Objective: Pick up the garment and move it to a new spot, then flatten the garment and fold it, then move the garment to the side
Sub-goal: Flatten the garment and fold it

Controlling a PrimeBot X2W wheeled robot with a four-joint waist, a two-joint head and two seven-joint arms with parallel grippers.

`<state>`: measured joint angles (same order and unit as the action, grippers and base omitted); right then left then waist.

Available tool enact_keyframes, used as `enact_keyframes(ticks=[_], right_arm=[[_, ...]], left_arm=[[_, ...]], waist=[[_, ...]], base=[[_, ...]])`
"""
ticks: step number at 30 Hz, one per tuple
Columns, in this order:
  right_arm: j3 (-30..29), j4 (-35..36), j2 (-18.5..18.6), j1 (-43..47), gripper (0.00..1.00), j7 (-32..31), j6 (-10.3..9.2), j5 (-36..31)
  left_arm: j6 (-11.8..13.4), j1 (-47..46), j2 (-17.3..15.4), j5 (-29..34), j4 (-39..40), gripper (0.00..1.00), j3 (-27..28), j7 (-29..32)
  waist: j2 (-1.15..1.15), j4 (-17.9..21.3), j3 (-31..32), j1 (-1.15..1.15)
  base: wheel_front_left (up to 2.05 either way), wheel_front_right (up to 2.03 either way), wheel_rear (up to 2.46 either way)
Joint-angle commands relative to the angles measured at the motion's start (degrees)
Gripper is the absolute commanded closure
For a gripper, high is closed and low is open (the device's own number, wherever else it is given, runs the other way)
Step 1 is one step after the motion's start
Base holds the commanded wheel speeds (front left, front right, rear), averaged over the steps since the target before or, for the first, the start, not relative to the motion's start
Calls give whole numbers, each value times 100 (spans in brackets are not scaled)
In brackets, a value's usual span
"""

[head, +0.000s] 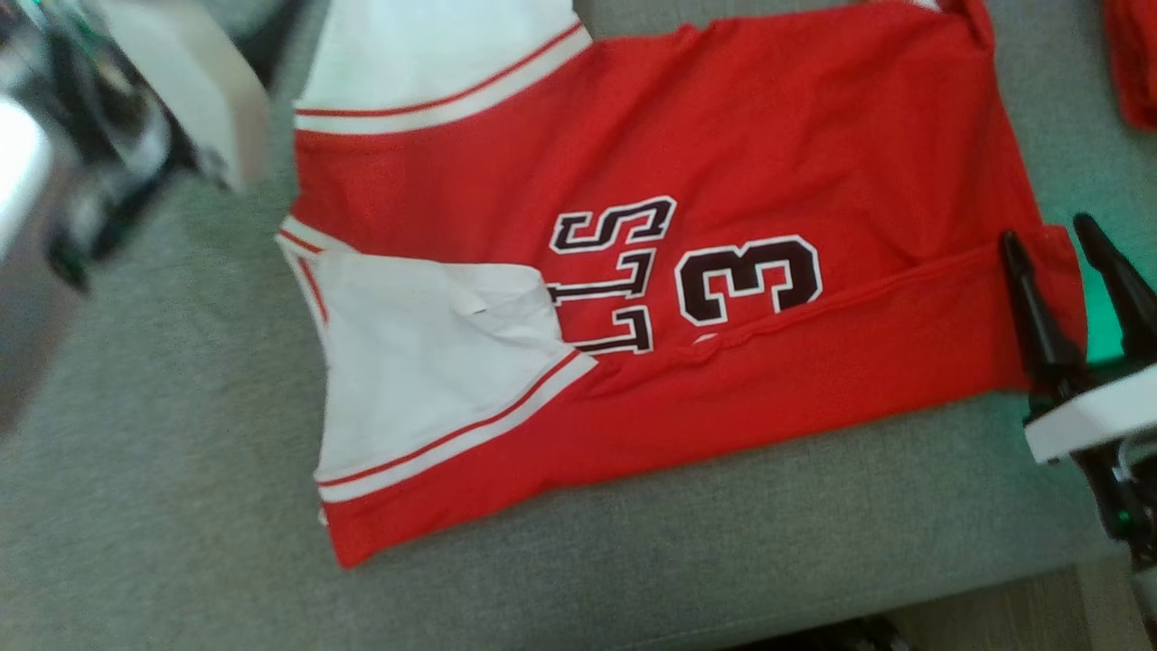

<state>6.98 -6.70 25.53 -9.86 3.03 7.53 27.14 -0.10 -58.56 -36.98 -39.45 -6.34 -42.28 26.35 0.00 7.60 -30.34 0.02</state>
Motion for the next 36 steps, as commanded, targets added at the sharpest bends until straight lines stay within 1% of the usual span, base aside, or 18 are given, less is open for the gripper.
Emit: enact_keyframes(ticks=[1,5,9,14,19,26,27,28,29,30,31,36], right_arm=[[76,98,79,-61,0,79,-4,-56],[193,-40,-11,-203,0,159,-4,-70],[288,-150,-62,-348,0,238,-4,-47],[360,-294,-100,-500,0,330,-4,-39],[449,-422,-144,-619,0,419,-4,-2],[591,-620,-232,-737,0,552,-4,78],[608,-648,-239,-748,0,573,-4,88],[608,-648,-239,-748,0,573,-4,88],[621,-674,-243,-757,0,593,-4,99],[632,-698,-241,-766,0,613,-4,110],[639,-723,-235,-775,0,632,-4,118],[589,-796,-164,-874,0,695,-4,119]], left_arm=[[-136,-428,-217,-104,-132,0,298,252],[-423,-937,-243,-381,-775,0,279,873],[-599,-1233,-239,-675,-1076,0,302,1092],[-683,-1516,-196,-796,-1289,0,247,1113],[-718,-1680,-158,-841,-1392,0,40,1236],[-733,-1731,-300,-755,-1497,0,-290,1271],[-734,-1727,-319,-775,-1496,15,-334,1290],[-734,-1727,-319,-775,-1496,15,-334,1290],[-735,-1729,-340,-802,-1479,56,-377,1304],[-736,-1734,-361,-833,-1474,74,-405,1317],[-736,-1748,-388,-845,-1441,100,-457,1322],[-737,-1825,-516,-848,-1342,100,-629,1042]], waist=[[0,169,-288,-2],[0,283,-454,-2],[0,404,-595,-2],[0,519,-714,-2],[0,650,-788,-2],[0,840,-843,-2],[0,857,-848,-2],[0,857,-848,-2],[0,871,-856,-2],[0,883,-863,-2],[0,890,-867,-2],[0,887,-817,-2]], base=[[0,0,0],[0,0,0],[0,0,0],[0,0,0],[0,0,0],[0,0,0],[0,0,0],[0,0,0],[0,0,0],[0,0,0],[0,0,0],[0,0,0]])
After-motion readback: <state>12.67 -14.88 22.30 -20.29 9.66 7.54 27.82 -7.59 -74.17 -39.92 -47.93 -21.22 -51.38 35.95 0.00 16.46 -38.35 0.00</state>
